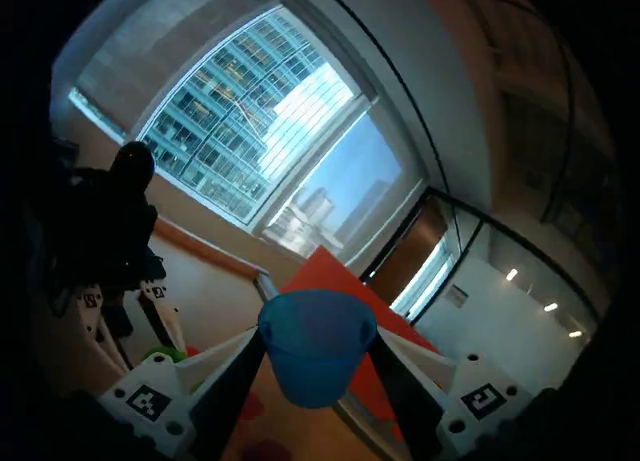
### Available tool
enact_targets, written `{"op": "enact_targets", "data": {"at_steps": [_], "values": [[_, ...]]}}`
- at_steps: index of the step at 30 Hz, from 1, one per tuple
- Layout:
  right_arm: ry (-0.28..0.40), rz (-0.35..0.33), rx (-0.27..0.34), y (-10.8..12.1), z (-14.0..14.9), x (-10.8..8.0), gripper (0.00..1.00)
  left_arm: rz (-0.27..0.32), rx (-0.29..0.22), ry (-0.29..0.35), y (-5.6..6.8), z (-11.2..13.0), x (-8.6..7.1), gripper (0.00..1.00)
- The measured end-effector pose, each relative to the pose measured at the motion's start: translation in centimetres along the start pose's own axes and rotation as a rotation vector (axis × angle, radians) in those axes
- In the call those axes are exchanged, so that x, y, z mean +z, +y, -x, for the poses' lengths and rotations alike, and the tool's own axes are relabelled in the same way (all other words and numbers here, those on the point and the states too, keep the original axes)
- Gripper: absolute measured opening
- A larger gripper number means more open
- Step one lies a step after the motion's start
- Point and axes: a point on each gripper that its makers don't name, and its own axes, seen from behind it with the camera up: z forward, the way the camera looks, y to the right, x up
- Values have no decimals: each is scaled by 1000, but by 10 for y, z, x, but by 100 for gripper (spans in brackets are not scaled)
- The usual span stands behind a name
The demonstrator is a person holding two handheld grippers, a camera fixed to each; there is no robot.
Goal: Pour water
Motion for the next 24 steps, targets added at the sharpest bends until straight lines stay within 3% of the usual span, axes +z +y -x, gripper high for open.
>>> {"op": "enact_targets", "data": {"at_steps": [6,15,20,24], "values": [[16,-56,200,-9,-7,-4,90,-1,7,-1,0,-2,0,81],[-11,-117,411,-16,1,-2,90,-6,16,-3,0,-4,1,81],[-33,-120,477,-13,7,-2,90,-10,27,-3,0,-5,-1,81],[-36,-114,477,-12,9,-5,90,-13,32,-8,-1,-4,-2,81]]}}
